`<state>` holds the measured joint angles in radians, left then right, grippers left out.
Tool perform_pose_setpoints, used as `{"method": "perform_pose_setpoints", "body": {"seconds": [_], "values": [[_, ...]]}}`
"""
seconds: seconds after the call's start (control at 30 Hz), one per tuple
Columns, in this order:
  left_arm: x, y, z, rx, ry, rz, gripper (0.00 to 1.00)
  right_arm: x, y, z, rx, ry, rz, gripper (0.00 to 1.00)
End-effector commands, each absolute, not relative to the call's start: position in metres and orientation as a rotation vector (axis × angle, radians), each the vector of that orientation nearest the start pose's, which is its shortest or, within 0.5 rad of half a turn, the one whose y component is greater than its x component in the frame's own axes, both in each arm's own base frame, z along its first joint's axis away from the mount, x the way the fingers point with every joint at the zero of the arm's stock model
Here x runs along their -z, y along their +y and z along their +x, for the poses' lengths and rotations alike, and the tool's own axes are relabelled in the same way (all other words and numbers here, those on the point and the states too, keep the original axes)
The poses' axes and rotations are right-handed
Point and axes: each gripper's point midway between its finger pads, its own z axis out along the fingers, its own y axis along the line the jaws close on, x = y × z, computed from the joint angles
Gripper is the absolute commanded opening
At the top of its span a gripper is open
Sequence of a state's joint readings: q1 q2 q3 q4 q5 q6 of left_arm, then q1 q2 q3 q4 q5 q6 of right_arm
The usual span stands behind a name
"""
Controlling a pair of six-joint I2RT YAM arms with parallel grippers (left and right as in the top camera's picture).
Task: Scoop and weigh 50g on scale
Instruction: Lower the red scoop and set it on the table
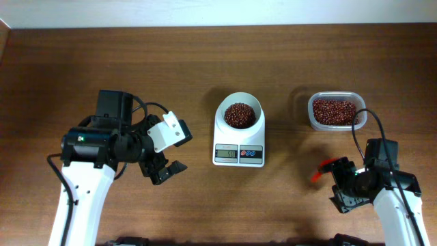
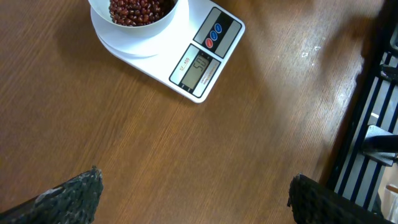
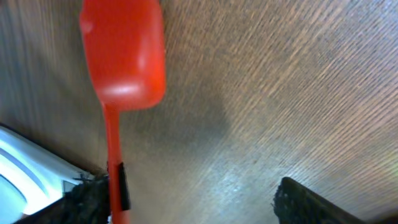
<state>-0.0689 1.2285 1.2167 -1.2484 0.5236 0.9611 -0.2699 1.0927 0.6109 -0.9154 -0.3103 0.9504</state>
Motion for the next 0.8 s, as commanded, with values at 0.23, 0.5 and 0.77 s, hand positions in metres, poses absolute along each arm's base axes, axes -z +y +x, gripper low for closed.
{"method": "perform_pose_setpoints", "body": {"seconds": [0.23, 0.5, 0.77], "values": [[-0.212, -0.102, 0.241, 0.447, 2.207, 1.364, 0.99, -0.063, 0.011, 0.212, -0.681, 2.549, 1.438, 0.84], [-0.212, -0.102, 0.241, 0.448, 2.207, 1.364, 0.99, -0.061, 0.001, 0.215, -0.534, 2.695, 0.911, 0.93], [-0.212, -0.102, 0.241, 0.448, 2.207, 1.364, 0.99, -0.056, -0.008, 0.208, -0.451, 2.701, 1.015, 0.99]]}}
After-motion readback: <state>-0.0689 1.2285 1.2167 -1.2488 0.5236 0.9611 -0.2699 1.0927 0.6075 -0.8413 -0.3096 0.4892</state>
